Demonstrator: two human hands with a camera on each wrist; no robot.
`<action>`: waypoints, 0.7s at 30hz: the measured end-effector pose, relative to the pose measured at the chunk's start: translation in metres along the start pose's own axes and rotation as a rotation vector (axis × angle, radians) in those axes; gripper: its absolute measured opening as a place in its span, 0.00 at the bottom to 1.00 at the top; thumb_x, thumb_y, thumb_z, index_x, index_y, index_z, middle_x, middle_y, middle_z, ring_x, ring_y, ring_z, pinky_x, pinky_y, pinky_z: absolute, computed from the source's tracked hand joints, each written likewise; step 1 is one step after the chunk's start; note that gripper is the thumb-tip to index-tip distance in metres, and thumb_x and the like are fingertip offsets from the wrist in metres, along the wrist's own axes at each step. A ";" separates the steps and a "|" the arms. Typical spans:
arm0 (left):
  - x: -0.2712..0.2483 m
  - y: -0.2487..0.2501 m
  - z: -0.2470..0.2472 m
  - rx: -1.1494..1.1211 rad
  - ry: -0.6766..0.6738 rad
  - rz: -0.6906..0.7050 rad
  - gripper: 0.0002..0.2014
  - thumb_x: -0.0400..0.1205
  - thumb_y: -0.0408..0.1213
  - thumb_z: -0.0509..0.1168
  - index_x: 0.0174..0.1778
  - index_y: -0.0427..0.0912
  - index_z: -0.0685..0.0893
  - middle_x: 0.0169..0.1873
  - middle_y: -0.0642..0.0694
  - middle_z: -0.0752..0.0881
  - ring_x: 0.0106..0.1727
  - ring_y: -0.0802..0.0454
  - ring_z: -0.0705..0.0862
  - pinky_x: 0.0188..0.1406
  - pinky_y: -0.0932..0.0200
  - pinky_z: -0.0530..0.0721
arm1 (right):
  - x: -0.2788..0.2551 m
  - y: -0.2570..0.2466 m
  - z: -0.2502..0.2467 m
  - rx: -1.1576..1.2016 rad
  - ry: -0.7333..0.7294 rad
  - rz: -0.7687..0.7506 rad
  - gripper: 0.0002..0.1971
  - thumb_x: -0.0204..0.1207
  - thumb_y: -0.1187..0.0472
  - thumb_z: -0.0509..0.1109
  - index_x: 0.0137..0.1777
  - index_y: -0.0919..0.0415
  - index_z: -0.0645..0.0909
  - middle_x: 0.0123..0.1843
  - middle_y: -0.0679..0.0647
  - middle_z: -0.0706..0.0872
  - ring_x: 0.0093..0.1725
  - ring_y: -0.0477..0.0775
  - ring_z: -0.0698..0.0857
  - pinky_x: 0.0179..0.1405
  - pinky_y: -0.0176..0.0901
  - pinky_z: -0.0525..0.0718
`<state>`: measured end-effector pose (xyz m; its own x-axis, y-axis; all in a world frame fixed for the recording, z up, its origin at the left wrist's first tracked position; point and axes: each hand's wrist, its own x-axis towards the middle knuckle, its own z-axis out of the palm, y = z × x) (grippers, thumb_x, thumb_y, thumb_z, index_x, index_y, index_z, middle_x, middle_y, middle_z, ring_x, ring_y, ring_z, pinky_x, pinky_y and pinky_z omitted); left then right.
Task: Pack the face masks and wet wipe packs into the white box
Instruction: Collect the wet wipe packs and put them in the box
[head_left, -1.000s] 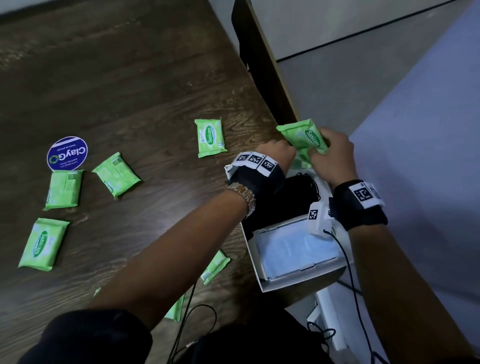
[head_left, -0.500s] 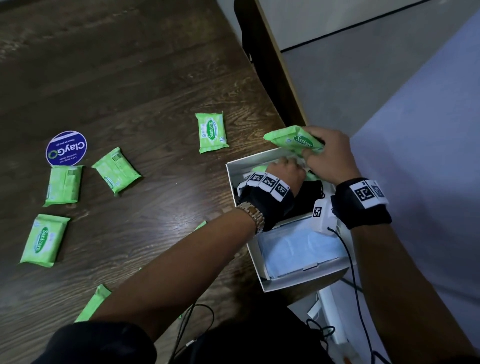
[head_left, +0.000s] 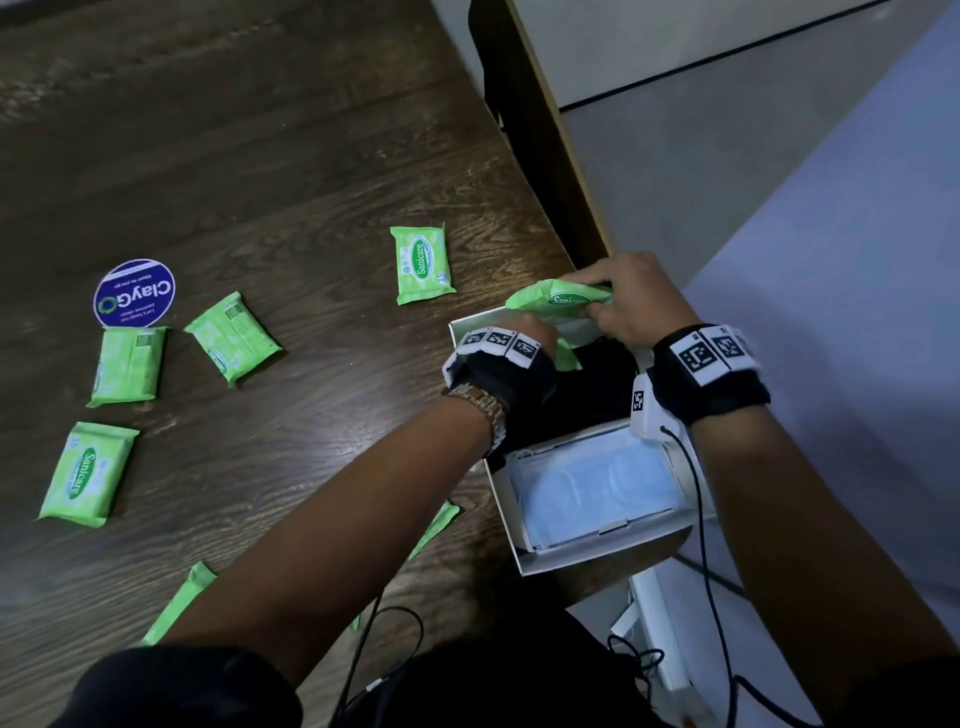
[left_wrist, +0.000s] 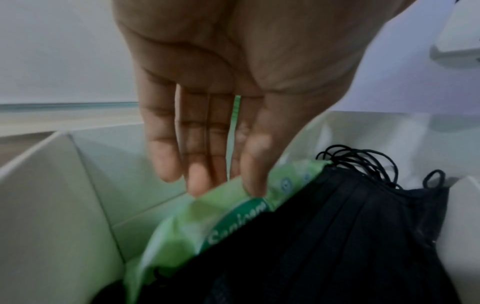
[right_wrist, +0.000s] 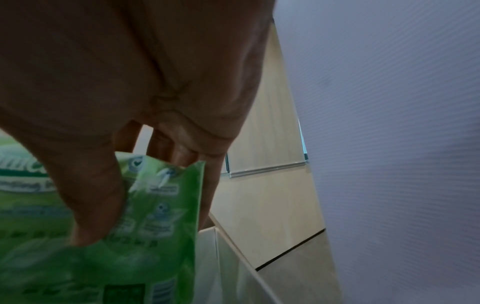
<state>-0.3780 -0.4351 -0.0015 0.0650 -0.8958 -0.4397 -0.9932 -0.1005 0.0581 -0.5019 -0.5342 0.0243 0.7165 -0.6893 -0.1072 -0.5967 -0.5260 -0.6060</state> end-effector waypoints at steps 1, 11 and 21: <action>-0.003 -0.004 -0.003 -0.047 -0.006 -0.009 0.15 0.77 0.37 0.61 0.59 0.41 0.82 0.47 0.39 0.84 0.50 0.38 0.84 0.47 0.44 0.87 | 0.000 0.000 -0.002 -0.005 -0.002 -0.006 0.22 0.69 0.74 0.75 0.60 0.53 0.90 0.51 0.53 0.93 0.46 0.47 0.86 0.51 0.38 0.83; 0.002 -0.020 -0.015 -0.208 -0.121 -0.172 0.21 0.75 0.38 0.63 0.65 0.42 0.78 0.57 0.39 0.82 0.53 0.35 0.85 0.46 0.47 0.84 | -0.013 0.003 0.003 -0.072 -0.019 0.027 0.23 0.67 0.69 0.74 0.58 0.44 0.90 0.46 0.54 0.93 0.44 0.58 0.89 0.47 0.52 0.88; 0.007 -0.030 -0.008 -0.222 -0.139 -0.283 0.15 0.79 0.34 0.65 0.60 0.34 0.82 0.57 0.37 0.85 0.59 0.37 0.85 0.45 0.50 0.80 | 0.010 -0.010 0.047 -0.228 -0.460 -0.017 0.25 0.76 0.64 0.70 0.74 0.57 0.79 0.70 0.59 0.83 0.70 0.60 0.80 0.71 0.51 0.77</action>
<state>-0.3468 -0.4419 0.0009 0.3043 -0.7537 -0.5825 -0.8919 -0.4401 0.1035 -0.4717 -0.5123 -0.0071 0.7811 -0.4160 -0.4656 -0.6104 -0.6659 -0.4289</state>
